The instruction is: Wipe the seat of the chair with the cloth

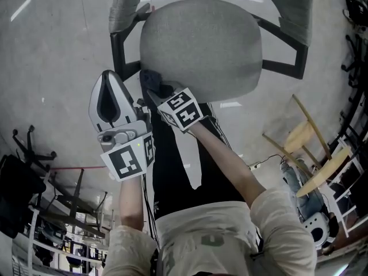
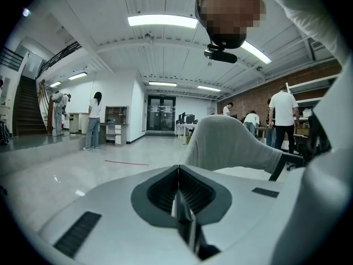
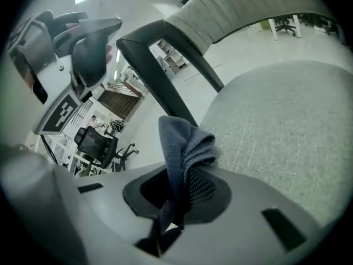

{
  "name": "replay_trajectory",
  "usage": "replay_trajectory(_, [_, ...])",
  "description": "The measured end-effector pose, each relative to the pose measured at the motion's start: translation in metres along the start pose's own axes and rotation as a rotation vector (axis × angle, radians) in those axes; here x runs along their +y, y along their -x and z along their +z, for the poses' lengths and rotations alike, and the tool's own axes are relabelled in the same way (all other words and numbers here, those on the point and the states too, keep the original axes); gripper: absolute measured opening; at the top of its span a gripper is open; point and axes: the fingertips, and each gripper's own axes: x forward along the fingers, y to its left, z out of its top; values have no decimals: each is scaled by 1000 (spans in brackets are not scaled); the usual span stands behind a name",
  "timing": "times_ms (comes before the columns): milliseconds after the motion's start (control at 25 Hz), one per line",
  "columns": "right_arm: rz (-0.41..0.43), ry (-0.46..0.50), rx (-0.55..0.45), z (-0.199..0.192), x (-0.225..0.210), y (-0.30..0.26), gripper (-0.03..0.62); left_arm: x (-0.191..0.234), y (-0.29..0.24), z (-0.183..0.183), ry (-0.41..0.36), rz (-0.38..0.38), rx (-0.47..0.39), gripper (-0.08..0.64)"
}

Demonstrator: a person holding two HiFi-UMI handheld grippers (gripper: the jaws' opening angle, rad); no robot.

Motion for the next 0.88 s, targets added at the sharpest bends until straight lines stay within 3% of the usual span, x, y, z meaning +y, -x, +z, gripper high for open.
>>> replay_trajectory(240, [-38,42,25,-9,-15,11,50,-10,-4,-1,-4,-21,2,15])
replay_trajectory(560, [-89,20,26,-23,-40,40,51,-16,-11,0,-24,-29,8,15])
replay_trajectory(880, [-220,-29,33,-45,-93,98,51,-20,-12,4,-28,-34,6,15])
